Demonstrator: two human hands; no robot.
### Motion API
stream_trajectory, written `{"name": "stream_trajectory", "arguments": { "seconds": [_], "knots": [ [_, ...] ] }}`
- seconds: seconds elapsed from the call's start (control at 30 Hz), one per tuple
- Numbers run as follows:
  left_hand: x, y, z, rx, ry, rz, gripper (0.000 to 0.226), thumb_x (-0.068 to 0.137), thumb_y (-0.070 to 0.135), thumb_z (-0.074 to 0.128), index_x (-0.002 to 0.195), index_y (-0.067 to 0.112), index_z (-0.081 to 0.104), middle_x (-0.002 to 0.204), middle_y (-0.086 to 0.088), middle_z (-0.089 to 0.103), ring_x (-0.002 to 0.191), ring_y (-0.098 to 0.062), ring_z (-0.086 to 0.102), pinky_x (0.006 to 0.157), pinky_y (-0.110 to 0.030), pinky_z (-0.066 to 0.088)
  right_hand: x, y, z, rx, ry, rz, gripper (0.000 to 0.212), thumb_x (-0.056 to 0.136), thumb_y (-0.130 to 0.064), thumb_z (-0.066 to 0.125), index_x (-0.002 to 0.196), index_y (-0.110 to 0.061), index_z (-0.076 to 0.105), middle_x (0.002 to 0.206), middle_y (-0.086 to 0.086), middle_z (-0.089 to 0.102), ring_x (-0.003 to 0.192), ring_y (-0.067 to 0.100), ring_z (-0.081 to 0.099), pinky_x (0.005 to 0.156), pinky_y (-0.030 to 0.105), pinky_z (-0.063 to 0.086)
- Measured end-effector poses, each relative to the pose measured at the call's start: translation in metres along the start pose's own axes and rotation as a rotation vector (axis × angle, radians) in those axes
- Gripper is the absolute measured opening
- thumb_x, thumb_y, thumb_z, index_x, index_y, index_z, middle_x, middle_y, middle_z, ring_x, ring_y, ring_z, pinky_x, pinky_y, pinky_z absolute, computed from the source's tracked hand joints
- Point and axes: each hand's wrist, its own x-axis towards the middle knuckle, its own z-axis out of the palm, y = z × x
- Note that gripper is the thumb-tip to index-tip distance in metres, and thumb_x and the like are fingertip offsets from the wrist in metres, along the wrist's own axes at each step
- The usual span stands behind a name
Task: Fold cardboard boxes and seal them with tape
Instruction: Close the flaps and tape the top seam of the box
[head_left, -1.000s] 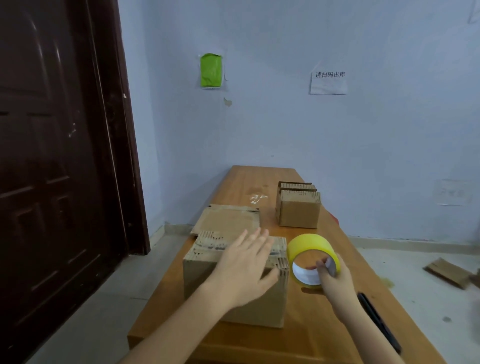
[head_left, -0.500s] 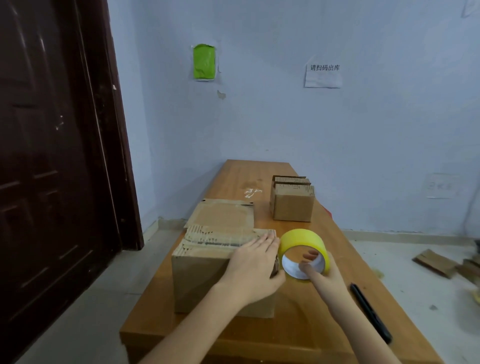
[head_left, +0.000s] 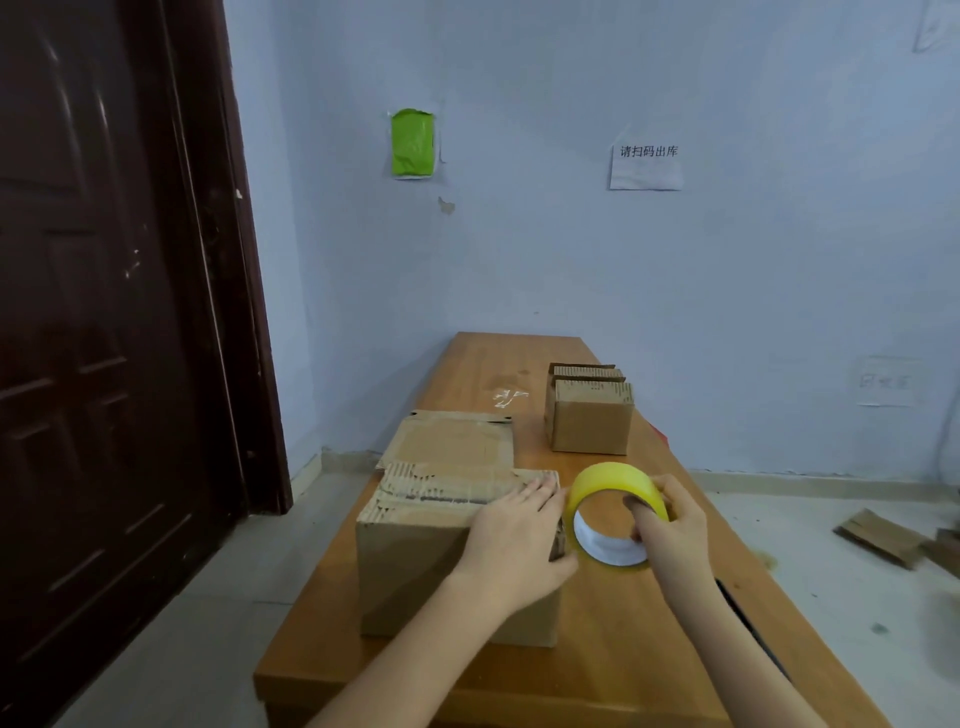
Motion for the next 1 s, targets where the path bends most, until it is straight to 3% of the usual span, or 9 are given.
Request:
{"name": "stream_trajectory", "arguments": {
  "seconds": [0.07,0.3,0.43,0.57,0.67,0.73,0.8,0.87,1.0],
  "knots": [
    [0.000,0.000,0.001,0.001,0.002,0.003,0.068,0.096,0.042,0.041,0.152,0.016,0.014,0.159,0.001,0.007,0.146,-0.009,0.010,0.114,-0.024,0.017,0.003,-0.005,-0.002,-0.104,-0.020,-0.079,0.030,0.083,0.012,0.051,0.065,-0.011,0.048,0.053,-0.007,0.044,0.051,0.006,0.038,0.049,0.014,0.032],
    [0.003,-0.002,0.005,0.013,0.015,0.023,0.065,0.095,0.042,0.042,0.151,0.018,0.021,0.159,0.002,0.011,0.145,-0.010,0.014,0.114,-0.025,0.018,0.019,-0.020,-0.011,-0.262,-0.073,-0.209,0.009,0.072,-0.006,0.049,0.069,0.002,0.049,0.056,0.008,0.040,0.052,0.018,0.034,0.049,0.017,0.027],
    [0.001,-0.005,0.006,0.010,0.032,0.010,0.063,0.096,0.043,0.040,0.152,0.023,0.017,0.159,0.004,0.009,0.145,-0.008,0.013,0.114,-0.025,0.019,0.019,-0.009,-0.031,-0.368,-0.120,-0.183,0.015,0.071,-0.001,0.051,0.062,-0.009,0.042,0.050,-0.006,0.034,0.049,0.010,0.032,0.047,0.019,0.026],
    [0.004,-0.006,0.005,-0.012,0.035,0.034,0.061,0.096,0.046,0.038,0.151,0.031,0.016,0.158,0.010,0.010,0.144,-0.004,0.014,0.114,-0.026,0.022,0.014,0.008,-0.062,-0.668,-0.170,-0.155,0.019,0.072,-0.006,0.057,0.085,0.007,0.061,0.065,0.021,0.060,0.065,0.039,0.058,0.055,0.038,0.044],
    [0.003,-0.007,0.004,0.005,0.032,0.011,0.065,0.096,0.048,0.037,0.152,0.029,0.010,0.158,0.009,0.009,0.144,-0.005,0.014,0.113,-0.026,0.024,0.014,0.004,-0.058,-0.755,-0.258,-0.168,0.011,0.069,-0.025,0.056,0.068,-0.017,0.049,0.053,0.004,0.046,0.053,0.022,0.048,0.050,0.034,0.037],
    [0.002,-0.009,0.004,0.035,0.017,-0.014,0.073,0.095,0.050,0.037,0.153,0.024,0.002,0.159,0.007,0.007,0.145,-0.007,0.012,0.114,-0.027,0.021,0.015,0.003,-0.058,-0.795,-0.375,-0.215,0.026,0.064,-0.044,0.050,0.064,-0.025,0.033,0.052,-0.006,0.036,0.050,0.012,0.039,0.050,0.027,0.031],
    [0.003,-0.009,0.005,0.082,0.005,-0.023,0.077,0.094,0.053,0.036,0.153,0.019,-0.002,0.159,0.002,0.001,0.146,-0.010,0.004,0.118,-0.027,0.008,0.014,0.006,-0.060,-0.867,-0.447,-0.253,0.035,0.064,-0.058,0.041,0.070,-0.024,0.041,0.060,-0.007,0.044,0.056,0.011,0.045,0.052,0.025,0.033],
    [0.003,-0.009,0.007,0.112,0.000,-0.015,0.076,0.094,0.053,0.035,0.153,0.017,0.003,0.160,0.000,0.000,0.146,-0.012,0.000,0.118,-0.028,-0.002,0.013,0.006,-0.061,-0.987,-0.504,-0.276,0.050,0.070,-0.066,0.037,0.097,-0.028,0.057,0.081,-0.010,0.054,0.071,0.010,0.053,0.059,0.022,0.040],
    [0.003,-0.010,0.010,0.094,0.006,-0.017,0.075,0.094,0.052,0.035,0.153,0.016,0.005,0.159,0.001,0.003,0.146,-0.010,0.003,0.115,-0.024,-0.001,0.011,-0.008,-0.057,-1.164,-0.566,-0.261,0.092,0.074,-0.087,0.011,0.117,-0.024,0.062,0.105,-0.007,0.053,0.087,0.009,0.056,0.072,0.027,0.048]
  ]
}}
